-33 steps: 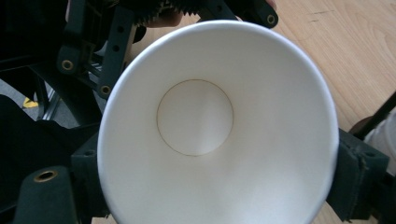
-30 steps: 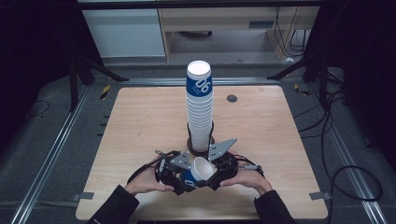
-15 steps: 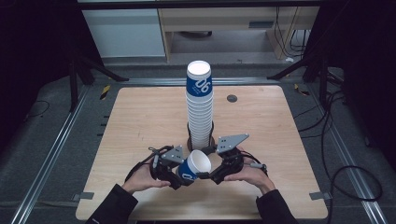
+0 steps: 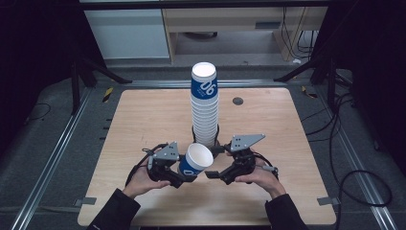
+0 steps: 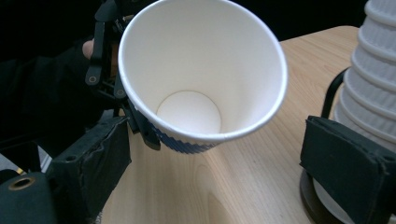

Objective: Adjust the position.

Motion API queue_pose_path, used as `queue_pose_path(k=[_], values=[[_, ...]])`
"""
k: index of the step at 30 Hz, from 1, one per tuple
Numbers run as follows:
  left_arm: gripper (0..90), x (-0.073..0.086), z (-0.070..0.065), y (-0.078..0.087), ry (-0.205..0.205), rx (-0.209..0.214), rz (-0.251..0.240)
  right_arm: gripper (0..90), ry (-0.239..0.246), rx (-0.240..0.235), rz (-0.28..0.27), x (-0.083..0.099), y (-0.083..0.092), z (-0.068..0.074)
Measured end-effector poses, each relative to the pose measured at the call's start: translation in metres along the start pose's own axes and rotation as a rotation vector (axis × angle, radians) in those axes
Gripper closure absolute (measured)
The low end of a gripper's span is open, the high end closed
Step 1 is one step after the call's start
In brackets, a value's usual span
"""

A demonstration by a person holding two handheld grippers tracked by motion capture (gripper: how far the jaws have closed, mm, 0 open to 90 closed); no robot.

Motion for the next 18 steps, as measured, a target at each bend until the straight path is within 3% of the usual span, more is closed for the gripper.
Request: queue_pose_path(k=[7, 18], values=[[27.5, -0.005, -0.010, -0.008, -0.017, 0.021, -0.027, 9.0, -0.011, -0.036, -0.022, -0.003, -0.005, 0.006], [27.6, -0.005, -0.016, -0.018, -0.037, 0.027, 0.002, 12.2, -0.021, -0.079, -0.024, -0.002, -0.016, 0.013]])
Point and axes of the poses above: each handheld gripper's, and its own axes: y roughly backward along the jaws, x roughly out of its underside, z roughly to its left, the point moved 4 cm from there along -y, roughly forward along the jaws, and after that the axes turned 3 degrees about x, right-handed, at the moved point
